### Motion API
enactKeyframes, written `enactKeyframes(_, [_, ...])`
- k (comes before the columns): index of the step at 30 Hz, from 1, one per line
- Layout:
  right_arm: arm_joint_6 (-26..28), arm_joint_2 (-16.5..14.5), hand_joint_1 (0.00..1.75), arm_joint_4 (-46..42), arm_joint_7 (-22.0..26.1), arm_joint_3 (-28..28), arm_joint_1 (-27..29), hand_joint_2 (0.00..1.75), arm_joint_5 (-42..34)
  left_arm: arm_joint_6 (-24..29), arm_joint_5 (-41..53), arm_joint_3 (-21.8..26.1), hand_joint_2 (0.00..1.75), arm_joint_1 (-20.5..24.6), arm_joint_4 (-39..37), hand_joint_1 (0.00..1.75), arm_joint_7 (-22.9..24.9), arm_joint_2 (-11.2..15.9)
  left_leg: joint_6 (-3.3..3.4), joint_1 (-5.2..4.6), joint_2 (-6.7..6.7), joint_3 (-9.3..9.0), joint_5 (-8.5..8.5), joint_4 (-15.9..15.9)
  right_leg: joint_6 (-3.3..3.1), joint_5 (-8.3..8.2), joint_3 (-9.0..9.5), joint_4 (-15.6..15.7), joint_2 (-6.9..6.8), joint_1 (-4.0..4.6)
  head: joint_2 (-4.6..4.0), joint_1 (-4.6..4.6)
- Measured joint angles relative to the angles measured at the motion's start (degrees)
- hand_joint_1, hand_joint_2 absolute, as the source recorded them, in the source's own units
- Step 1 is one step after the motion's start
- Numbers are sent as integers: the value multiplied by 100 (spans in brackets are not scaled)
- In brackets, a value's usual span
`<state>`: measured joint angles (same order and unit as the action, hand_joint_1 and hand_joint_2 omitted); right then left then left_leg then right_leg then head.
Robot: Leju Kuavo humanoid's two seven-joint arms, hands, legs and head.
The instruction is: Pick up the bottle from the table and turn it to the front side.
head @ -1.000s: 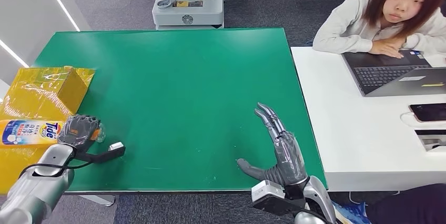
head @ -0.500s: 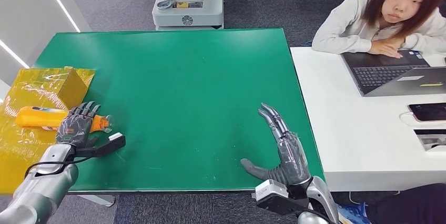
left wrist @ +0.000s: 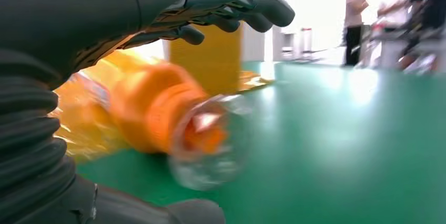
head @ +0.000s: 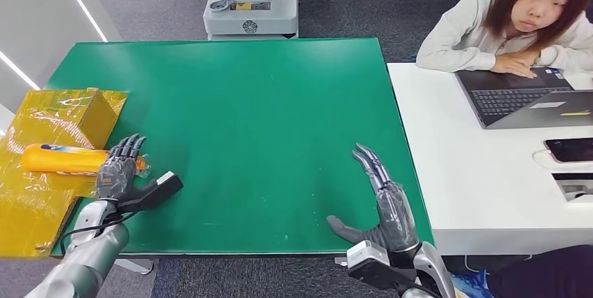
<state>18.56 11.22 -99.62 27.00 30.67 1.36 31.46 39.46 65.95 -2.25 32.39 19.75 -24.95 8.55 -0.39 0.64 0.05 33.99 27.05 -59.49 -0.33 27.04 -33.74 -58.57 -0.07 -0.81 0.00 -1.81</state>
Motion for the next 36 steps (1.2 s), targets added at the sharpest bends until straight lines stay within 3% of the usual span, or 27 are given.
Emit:
enactKeyframes(4, [51,-8,0,-22,1,-64,99,175,-49,44,-963,550,175,-65,279,0,-1255,-518,2,0,-1,6,2,-2,0,0,0,0,-1,-1,0,1])
enactKeyframes(9, [63,-13,0,-29,2,-102,159,175,-66,35,-1181,913,175,-89,480,0,-1408,-832,3,1,0,5,2,0,0,0,-3,0,0,0,0,-1])
enactKeyframes(11, [72,-17,0,-29,23,-114,169,175,-135,-21,-1726,907,175,-193,715,0,-1416,-902,2,1,4,4,2,1,0,0,-5,-1,4,1,0,-1])
enactKeyframes(14, [127,-42,0,-24,135,-158,199,175,-408,8,-3585,387,175,-614,1768,0,-1428,-1004,2,1,11,5,2,1,0,0,-12,-1,10,1,0,-3])
enactKeyframes(16, [172,-94,0,-15,210,-201,241,175,-559,58,-4309,-154,175,-962,2702,0,-1431,-1123,3,1,-11,11,3,0,3,5,-10,1,-13,1,1,-1])
enactKeyframes(21, [349,-338,0,-61,335,-313,487,175,-730,-99,-4803,-1357,175,-1714,4668,0,-1435,-1405,11,-1,-22,22,11,0,5,9,-7,9,-26,-1,0,-1])
enactKeyframes(25, [518,-508,0,-244,533,-468,877,175,-1174,-873,-5117,-2072,175,-2264,5863,0,-1435,-1457,17,-1,-18,22,20,0,14,17,-7,13,-24,-1,0,1])
enactKeyframes(30, [558,-650,0,-328,723,-609,1153,175,-1459,-1503,-5529,-2548,175,-2837,6521,0,-1434,-1519,11,0,-9,19,26,1,16,18,-8,13,-12,-1,0,-1])
enactKeyframes(36, [741,-772,0,-505,837,-708,1336,175,-1551,-2049,-5829,-2748,175,-3173,6633,0,-1434,-1583,11,0,-9,17,25,2,15,18,-6,11,-13,0,0,-1])
